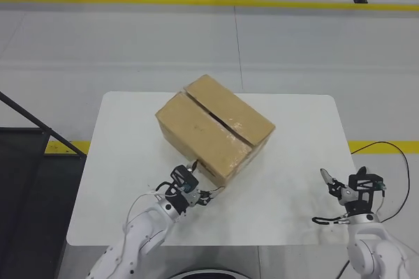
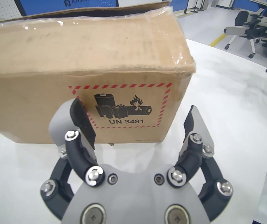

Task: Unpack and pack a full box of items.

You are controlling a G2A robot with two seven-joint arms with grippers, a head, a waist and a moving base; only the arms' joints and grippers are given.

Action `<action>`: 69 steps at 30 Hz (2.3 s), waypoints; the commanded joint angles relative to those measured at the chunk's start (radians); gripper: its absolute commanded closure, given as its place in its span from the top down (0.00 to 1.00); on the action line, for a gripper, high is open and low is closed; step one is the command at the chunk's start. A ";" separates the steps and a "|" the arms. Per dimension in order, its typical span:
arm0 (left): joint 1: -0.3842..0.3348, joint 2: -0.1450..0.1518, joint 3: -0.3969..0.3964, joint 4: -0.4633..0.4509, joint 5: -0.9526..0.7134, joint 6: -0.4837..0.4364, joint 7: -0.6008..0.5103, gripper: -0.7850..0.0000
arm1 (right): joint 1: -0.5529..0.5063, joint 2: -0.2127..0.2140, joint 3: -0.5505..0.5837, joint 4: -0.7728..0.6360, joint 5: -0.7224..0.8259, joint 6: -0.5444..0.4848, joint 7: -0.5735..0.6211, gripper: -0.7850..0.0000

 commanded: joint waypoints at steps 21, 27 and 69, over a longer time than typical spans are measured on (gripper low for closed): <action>0.075 0.060 -0.271 -0.037 -0.148 -0.429 0.127 1.00 | 0.003 -0.004 0.005 -0.039 -0.024 0.000 0.019 1.00; 0.164 0.085 -0.515 -0.048 -0.233 -0.416 0.163 1.00 | 0.022 -0.004 -0.005 -0.072 -0.052 0.004 0.043 1.00; 0.005 0.103 -0.646 0.155 -0.466 -0.295 0.004 1.00 | 0.569 -0.023 -0.294 0.345 0.196 -0.231 0.317 1.00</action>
